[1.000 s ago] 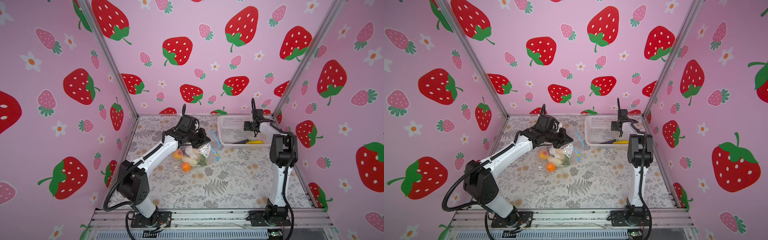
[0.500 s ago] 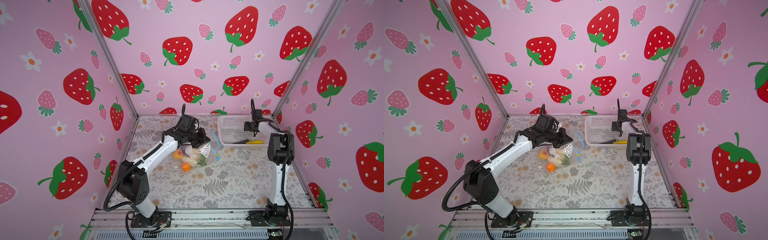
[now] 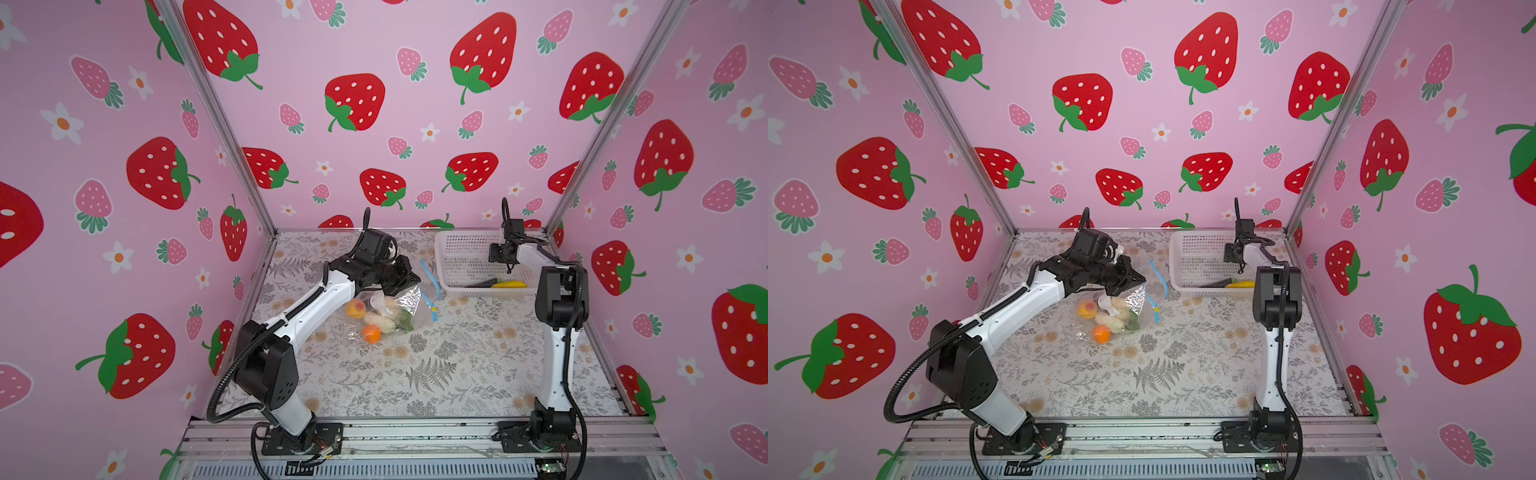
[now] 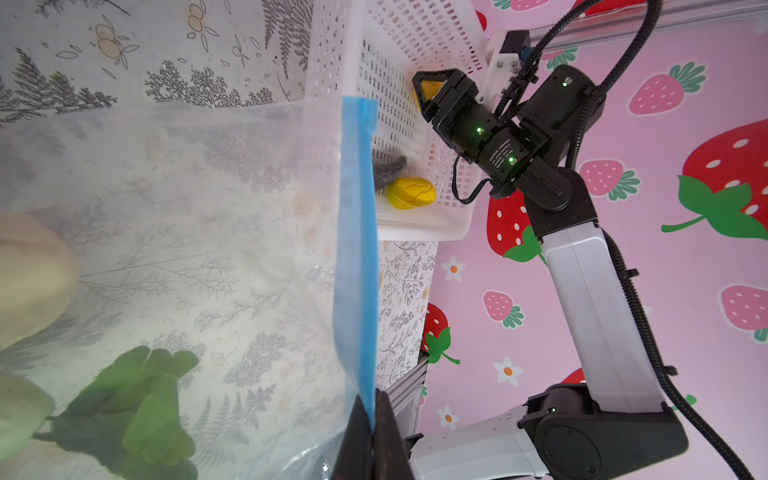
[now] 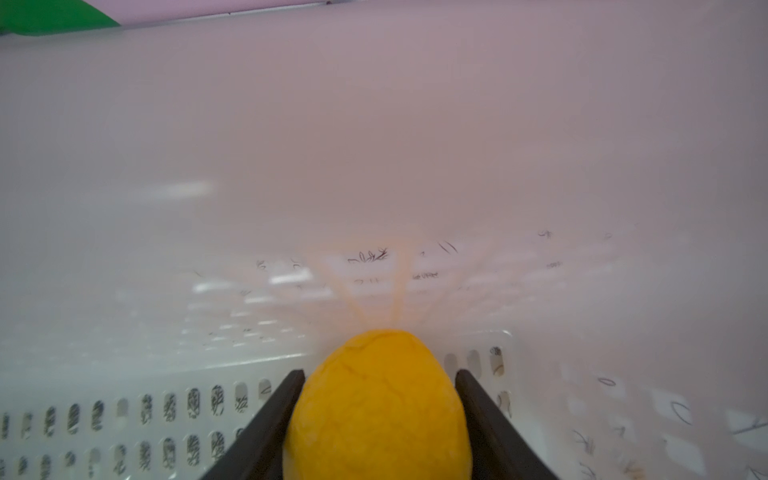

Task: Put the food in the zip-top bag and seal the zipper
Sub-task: 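Lower the right gripper onto the yellow mango in the basket and close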

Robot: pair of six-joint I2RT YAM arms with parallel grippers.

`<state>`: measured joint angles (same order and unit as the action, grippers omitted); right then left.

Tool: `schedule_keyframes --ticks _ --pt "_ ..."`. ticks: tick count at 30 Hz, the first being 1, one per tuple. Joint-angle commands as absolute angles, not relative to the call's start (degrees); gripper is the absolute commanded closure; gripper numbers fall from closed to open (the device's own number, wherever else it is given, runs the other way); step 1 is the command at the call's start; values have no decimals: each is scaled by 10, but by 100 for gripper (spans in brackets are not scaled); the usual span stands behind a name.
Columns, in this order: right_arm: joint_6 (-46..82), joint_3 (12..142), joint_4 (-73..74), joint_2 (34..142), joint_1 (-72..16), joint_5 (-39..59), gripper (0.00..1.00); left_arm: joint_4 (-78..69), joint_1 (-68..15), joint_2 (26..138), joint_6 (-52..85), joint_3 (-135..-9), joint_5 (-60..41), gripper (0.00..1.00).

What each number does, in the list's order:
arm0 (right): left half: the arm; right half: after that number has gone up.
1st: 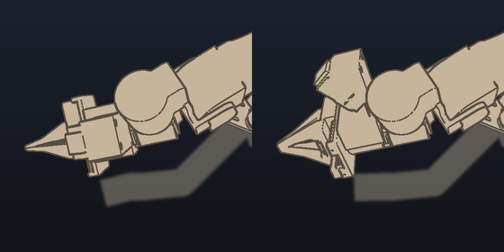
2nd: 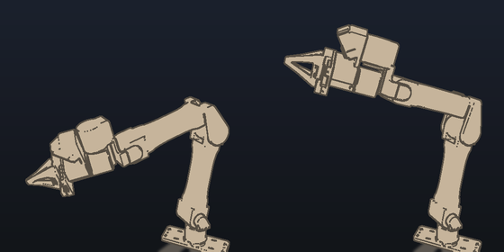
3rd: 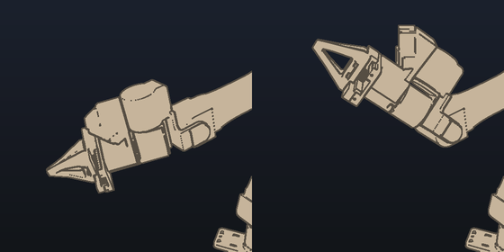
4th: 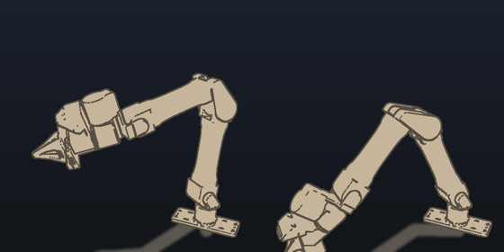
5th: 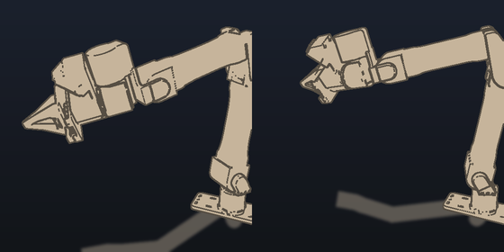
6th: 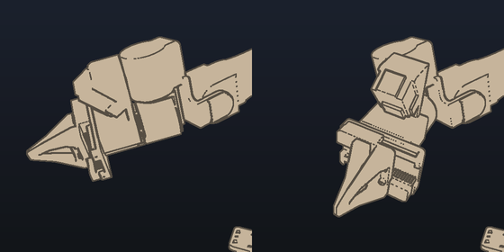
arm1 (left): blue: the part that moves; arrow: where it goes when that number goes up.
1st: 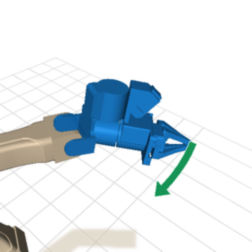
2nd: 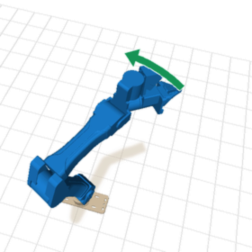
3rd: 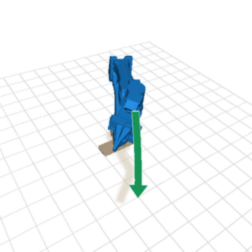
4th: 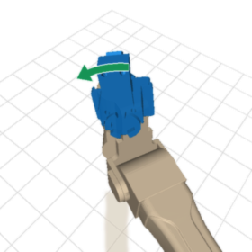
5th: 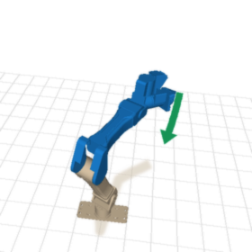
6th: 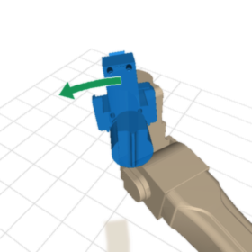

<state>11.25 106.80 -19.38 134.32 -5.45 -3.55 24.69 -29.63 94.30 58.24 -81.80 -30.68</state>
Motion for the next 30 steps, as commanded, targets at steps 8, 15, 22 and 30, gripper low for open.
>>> schedule_keyframes --ticks 8,15,22,30 --pt "137 1074 -200 1313 -51 7 44 251 -293 943 577 -837 -315 100" --pt "148 1046 -192 1285 -55 22 45 250 -294 938 577 -835 -312 100" --pt "153 1002 -192 1247 -63 26 45 242 -293 934 580 -824 -312 100" --pt "160 944 -169 1188 -84 28 45 236 -296 932 582 -818 -309 100"
